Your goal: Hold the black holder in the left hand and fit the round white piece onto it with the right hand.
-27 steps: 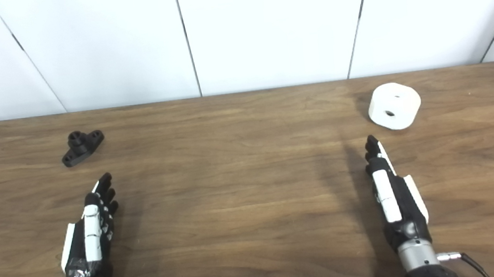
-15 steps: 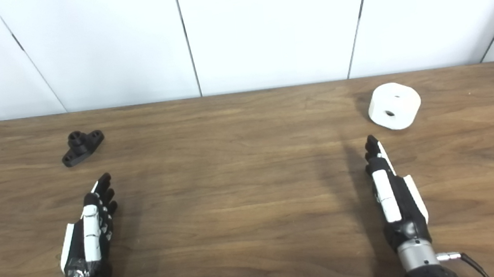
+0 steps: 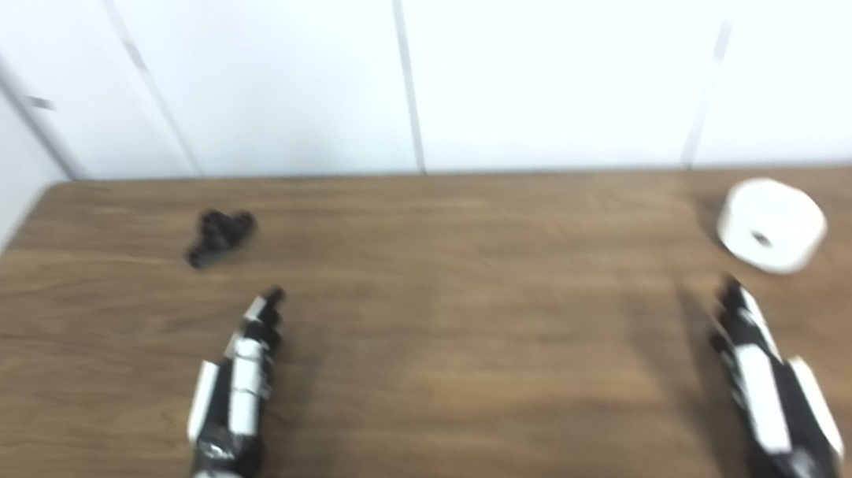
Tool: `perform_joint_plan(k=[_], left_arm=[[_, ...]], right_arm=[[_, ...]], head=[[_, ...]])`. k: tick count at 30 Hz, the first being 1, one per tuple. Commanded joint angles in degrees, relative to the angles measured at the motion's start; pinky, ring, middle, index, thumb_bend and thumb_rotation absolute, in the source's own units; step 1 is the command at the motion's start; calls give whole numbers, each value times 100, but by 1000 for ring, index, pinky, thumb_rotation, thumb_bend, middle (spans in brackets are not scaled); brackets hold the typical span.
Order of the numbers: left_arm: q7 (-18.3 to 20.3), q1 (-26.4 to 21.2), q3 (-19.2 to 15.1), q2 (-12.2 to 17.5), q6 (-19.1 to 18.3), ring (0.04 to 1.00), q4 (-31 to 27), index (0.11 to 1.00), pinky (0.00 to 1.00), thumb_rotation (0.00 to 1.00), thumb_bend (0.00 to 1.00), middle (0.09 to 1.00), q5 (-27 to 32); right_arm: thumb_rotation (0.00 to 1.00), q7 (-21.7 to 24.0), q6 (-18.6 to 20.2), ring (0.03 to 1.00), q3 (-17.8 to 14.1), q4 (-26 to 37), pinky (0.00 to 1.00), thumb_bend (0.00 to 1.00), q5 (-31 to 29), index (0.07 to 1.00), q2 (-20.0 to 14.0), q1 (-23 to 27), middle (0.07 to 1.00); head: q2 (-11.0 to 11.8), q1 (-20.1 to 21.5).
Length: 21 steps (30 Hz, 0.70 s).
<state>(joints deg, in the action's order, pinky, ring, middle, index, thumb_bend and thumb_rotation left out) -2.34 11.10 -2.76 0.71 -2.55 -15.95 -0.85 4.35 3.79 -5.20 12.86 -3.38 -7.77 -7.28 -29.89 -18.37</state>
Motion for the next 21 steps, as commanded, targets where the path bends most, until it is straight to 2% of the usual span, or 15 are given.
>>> perform_joint_plan(k=[1, 7, 12, 16, 21], left_arm=[[-30, 111, 63, -74, 301, 1000, 47, 955, 1000, 1000, 451, 999, -100], [-96, 90, 151, -124, 551, 1000, 308, 958, 1000, 1000, 416, 1000, -197], [-161, 60, 202, -157, 662, 1000, 494, 951, 1000, 1000, 443, 1000, -261], [-222, 58, 211, -185, 645, 1000, 517, 947, 1000, 953, 450, 1000, -288], [-297, 51, 217, -192, 633, 1000, 508, 945, 1000, 896, 502, 1000, -425]], right_arm=[[1000, 33, -209, 1000, -37, -32, 1000, 601, -59, 1000, -76, 27, 1000], [1000, 114, -503, 1000, -68, -334, 1000, 602, -239, 1000, -100, 75, 1000], [1000, 187, -717, 1000, -69, -564, 1000, 638, -309, 1000, -149, 134, 1000], [1000, 186, -769, 1000, -37, -630, 1000, 687, -293, 1000, -177, 160, 1000], [1000, 178, -763, 1000, -45, -676, 1000, 691, -332, 994, -170, 185, 1000]], head=[[73, -58], [362, -272], [482, -312], [472, -250], [385, -189]])
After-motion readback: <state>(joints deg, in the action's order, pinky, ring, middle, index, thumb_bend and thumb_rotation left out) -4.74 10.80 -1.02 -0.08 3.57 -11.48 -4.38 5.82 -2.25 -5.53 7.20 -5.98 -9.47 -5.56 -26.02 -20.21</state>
